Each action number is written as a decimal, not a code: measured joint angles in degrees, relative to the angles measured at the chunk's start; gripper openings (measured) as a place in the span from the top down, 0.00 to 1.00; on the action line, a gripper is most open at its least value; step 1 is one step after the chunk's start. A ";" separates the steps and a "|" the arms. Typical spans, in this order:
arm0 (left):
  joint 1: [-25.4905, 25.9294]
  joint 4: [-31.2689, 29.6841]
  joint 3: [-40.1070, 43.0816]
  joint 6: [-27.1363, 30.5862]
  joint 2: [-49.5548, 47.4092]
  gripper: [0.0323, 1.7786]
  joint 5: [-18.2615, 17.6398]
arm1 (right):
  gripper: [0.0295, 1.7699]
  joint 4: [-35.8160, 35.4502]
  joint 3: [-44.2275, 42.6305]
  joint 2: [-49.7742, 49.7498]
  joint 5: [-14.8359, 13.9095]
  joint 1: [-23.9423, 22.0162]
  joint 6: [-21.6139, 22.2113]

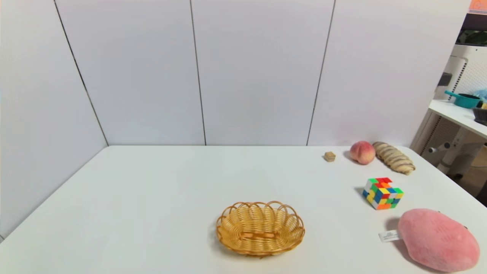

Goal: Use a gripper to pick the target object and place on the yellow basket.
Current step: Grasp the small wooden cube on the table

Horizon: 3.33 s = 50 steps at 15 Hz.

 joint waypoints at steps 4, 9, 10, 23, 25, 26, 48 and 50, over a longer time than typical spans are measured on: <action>0.00 0.00 0.00 0.02 0.00 0.05 0.02 | 0.04 -0.05 -15.98 12.30 -0.27 0.02 0.20; 0.00 0.00 0.00 0.00 0.00 0.05 0.00 | 0.04 0.06 -31.42 29.44 -0.24 0.55 0.09; -0.02 0.02 0.00 0.00 0.00 0.05 -0.02 | 0.04 -0.13 -34.62 33.18 -0.11 0.79 -0.02; -0.02 0.00 0.00 0.00 0.00 0.05 -0.02 | 0.04 0.66 -72.08 84.74 12.51 1.63 -5.81; -0.02 0.00 0.00 0.00 0.00 0.05 0.00 | 0.04 1.68 -74.90 91.23 14.65 1.93 -7.62; -0.02 0.00 0.00 0.02 0.00 0.05 0.00 | 0.04 2.40 -76.30 94.33 15.07 2.15 -8.81; -0.02 0.00 0.00 0.00 0.00 0.05 0.00 | 0.04 25.26 -93.79 122.39 14.85 1.85 -17.19; -0.02 0.00 0.00 0.02 0.00 0.05 0.00 | 0.04 25.23 -93.81 123.12 14.85 1.73 -17.19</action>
